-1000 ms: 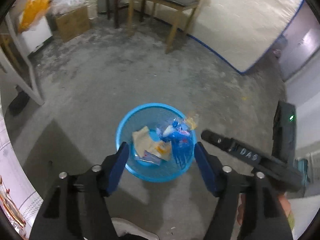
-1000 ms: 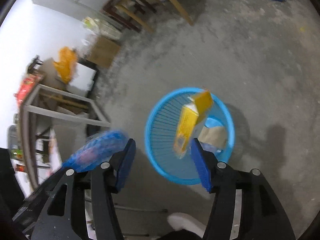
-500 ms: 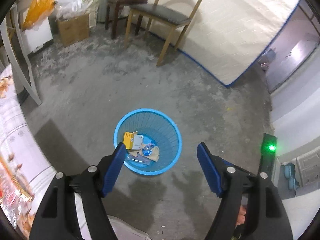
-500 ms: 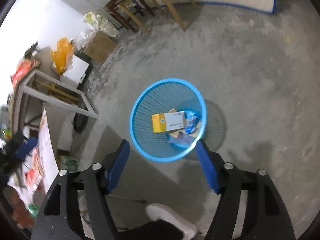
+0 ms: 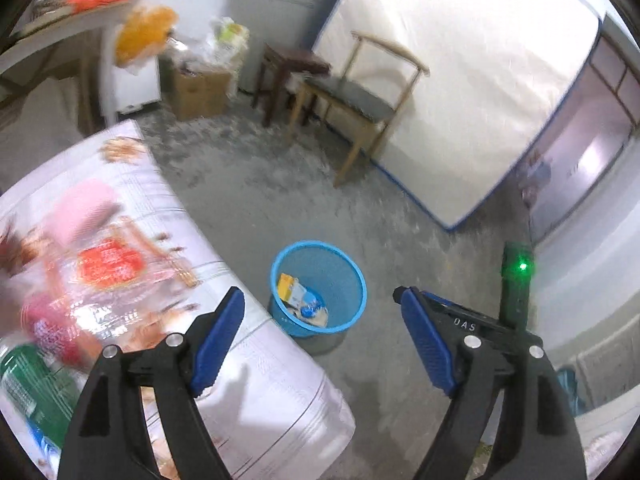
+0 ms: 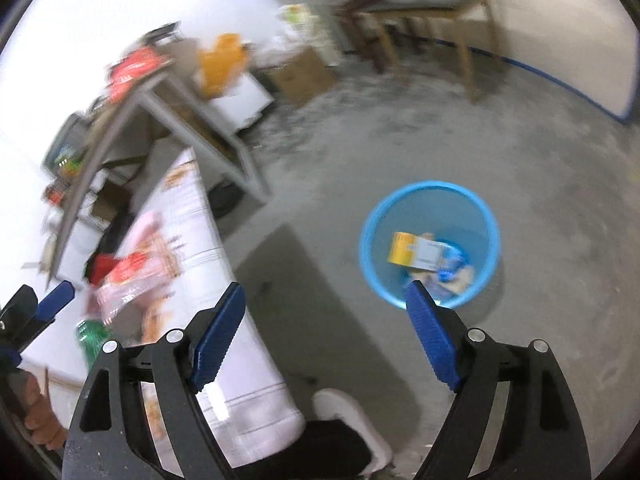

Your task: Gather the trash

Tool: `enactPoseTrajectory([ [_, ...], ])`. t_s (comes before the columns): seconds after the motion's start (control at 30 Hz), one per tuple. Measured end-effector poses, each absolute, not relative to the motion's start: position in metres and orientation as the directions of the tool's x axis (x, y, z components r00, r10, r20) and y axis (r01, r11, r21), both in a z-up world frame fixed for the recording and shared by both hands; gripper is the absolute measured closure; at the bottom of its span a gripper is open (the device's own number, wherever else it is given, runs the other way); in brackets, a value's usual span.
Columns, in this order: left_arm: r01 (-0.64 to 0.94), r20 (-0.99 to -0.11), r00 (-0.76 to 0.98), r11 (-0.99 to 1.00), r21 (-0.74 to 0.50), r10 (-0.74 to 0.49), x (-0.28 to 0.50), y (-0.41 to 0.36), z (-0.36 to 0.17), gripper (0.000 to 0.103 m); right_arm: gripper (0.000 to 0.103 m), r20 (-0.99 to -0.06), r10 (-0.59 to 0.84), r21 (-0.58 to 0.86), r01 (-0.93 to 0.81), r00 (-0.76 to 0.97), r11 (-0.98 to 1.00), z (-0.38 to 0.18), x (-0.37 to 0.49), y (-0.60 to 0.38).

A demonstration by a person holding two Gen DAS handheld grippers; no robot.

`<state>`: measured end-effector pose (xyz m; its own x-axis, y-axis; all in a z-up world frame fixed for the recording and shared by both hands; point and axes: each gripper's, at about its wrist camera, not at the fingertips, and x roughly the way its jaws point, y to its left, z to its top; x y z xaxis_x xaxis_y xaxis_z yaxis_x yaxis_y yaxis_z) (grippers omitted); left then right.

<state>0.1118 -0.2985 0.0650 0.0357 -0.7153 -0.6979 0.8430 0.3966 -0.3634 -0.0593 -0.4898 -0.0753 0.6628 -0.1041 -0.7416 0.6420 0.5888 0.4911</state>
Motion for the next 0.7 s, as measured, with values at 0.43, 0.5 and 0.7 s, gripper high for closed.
enactPoseTrajectory([
  [0.43,0.438,-0.536,0.425,0.684,-0.584,-0.729,0.227,-0.041,0.079,0.020,0.025,-0.673,0.093,0.531,0.391,0.734,0.752,-0.023,0.012,-0.404],
  [0.5,0.315,-0.515,0.430,0.658,-0.684,-0.741,0.252,-0.005,0.065,0.020,0.025,-0.664,0.122,0.536,0.357,0.737,0.765,-0.018,0.023,-0.391],
  [0.7,0.099,-0.474,0.384,0.546,-0.832,-0.792,0.301,0.039,0.017,0.020,0.025,-0.659,0.186,0.552,0.301,0.729,0.777,-0.011,0.048,-0.360],
])
